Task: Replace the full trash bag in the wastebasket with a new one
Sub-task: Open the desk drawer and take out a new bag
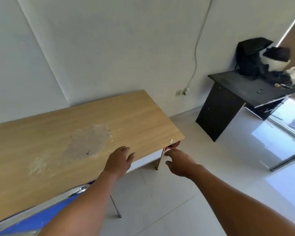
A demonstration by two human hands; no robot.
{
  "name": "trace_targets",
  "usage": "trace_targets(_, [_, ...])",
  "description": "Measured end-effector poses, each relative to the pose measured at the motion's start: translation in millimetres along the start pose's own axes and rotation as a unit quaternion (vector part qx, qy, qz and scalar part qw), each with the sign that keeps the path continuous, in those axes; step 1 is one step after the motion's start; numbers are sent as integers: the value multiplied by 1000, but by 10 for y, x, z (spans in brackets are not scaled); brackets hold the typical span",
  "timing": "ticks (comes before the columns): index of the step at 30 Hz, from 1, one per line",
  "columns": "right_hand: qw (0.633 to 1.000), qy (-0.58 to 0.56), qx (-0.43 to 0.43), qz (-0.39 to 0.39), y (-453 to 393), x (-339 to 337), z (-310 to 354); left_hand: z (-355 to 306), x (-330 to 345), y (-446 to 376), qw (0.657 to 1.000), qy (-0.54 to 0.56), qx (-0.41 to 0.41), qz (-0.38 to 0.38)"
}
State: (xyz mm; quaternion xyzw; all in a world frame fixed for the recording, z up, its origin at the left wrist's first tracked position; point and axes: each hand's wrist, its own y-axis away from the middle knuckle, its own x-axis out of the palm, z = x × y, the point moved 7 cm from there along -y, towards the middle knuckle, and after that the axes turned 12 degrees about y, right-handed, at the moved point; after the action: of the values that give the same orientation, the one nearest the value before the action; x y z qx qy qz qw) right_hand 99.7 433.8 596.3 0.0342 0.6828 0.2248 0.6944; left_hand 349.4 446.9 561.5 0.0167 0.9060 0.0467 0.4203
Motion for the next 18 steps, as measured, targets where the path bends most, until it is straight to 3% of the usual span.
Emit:
trace_targets(5, [993,58,-105,2,-618,-35,-274,60,210,62,993,-18,-86,-75])
trace_targets(12, [979,141,-145,-36,-1510,514,-630,256,854,-338,988,-64,-101,-100])
trace_targets(18, [961,121,-179,-172,-2170,1164,-810,740,1380,-890,976,-93,-67,-183])
